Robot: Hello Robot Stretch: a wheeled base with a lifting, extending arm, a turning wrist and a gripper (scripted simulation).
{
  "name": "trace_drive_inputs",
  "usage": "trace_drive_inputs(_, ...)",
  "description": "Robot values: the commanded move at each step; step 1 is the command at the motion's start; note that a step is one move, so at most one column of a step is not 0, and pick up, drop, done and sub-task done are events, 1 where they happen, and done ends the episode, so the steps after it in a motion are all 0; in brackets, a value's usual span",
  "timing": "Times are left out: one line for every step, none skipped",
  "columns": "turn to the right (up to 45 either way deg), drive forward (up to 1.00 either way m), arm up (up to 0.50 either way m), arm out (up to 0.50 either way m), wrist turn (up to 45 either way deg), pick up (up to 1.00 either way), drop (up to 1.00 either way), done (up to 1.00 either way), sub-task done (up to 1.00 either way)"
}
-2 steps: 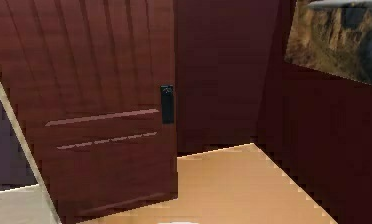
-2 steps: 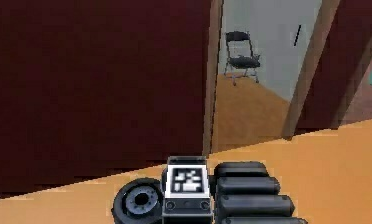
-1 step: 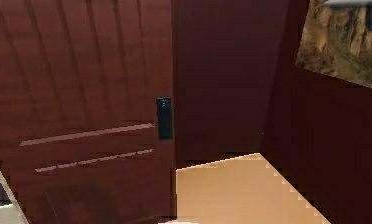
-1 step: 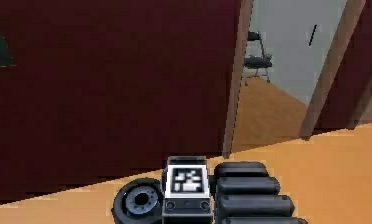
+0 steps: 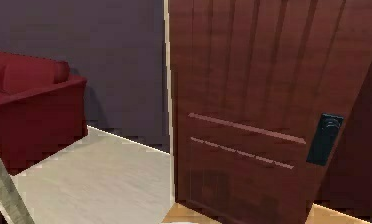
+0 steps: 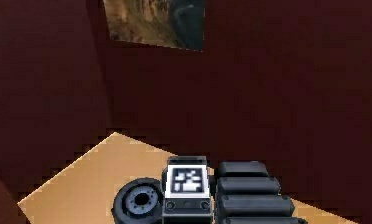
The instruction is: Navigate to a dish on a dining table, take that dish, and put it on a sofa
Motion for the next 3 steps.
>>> trace_drive_inputs(-3.0,0.00,0.00,0.00,0.0,0.00,0.00,0.00,0.00)
trace_drive_inputs(0.0,0.45,0.00,0.00,0.0,0.00,0.00,0.00,0.00)
trace_drive_inputs(-18.0,0.00,0.00,0.00,0.0,0.00,0.00,0.00,0.00)
